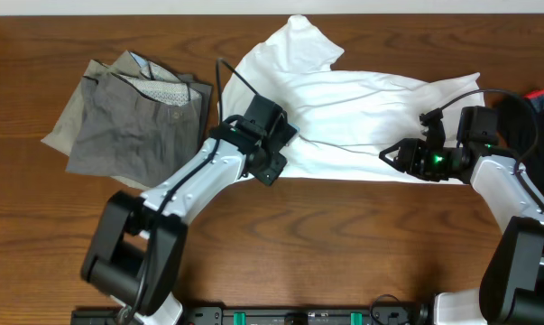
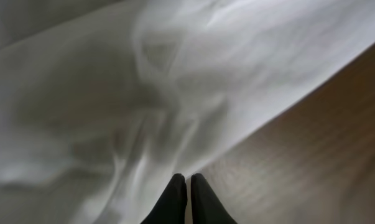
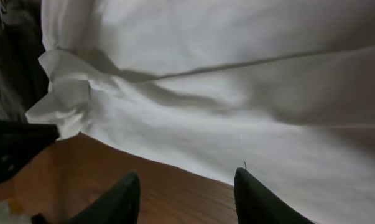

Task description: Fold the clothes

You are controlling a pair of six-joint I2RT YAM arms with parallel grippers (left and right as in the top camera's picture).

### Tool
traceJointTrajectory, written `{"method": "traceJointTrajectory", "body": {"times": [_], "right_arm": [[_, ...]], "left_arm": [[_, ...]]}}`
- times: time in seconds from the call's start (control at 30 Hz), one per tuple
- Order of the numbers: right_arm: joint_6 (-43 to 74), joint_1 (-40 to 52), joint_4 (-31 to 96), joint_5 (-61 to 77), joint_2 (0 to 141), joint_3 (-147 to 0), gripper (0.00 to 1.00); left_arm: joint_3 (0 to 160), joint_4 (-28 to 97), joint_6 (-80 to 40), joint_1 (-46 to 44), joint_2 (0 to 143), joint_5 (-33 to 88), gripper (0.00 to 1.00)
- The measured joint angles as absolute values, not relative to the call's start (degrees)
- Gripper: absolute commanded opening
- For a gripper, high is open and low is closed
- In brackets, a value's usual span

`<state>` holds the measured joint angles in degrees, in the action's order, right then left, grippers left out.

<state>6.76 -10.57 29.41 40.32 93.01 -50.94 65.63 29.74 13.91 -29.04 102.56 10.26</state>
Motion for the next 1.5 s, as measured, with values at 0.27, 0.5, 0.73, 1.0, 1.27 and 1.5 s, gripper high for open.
{"method": "traceJointTrajectory", "body": {"times": [0.27,0.5,0.73,1.0,1.27,1.5], "right_arm": [[6.8,-10.6,29.5,40.2,93.0,-50.9,0.46],[6.8,-10.6,29.5,40.1,93.0,-50.9,0.46],[6.8,-10.6,29.6,40.1,93.0,-50.9,0.46],[6.8,-10.6,30.0,40.1,93.0,-50.9,0.46],[6.9,-10.6,31.6,39.8,93.0,-50.9,0.51],[6.9,-10.6,31.3,38.9,93.0,-50.9,0.52]], "left_arm": [[65.6,21.8,17.1,-29.0,106.7,7.6,0.07],[65.6,16.2,18.4,-29.1,110.7,1.8,0.06],[71.6,14.8,18.9,-29.0,110.7,-5.4,0.06],[75.5,12.8,19.4,-29.0,110.7,-7.3,0.06],[75.6,30.3,14.6,-29.4,110.2,-6.3,0.22],[75.0,33.3,12.1,-30.8,109.5,-0.4,0.26]]}}
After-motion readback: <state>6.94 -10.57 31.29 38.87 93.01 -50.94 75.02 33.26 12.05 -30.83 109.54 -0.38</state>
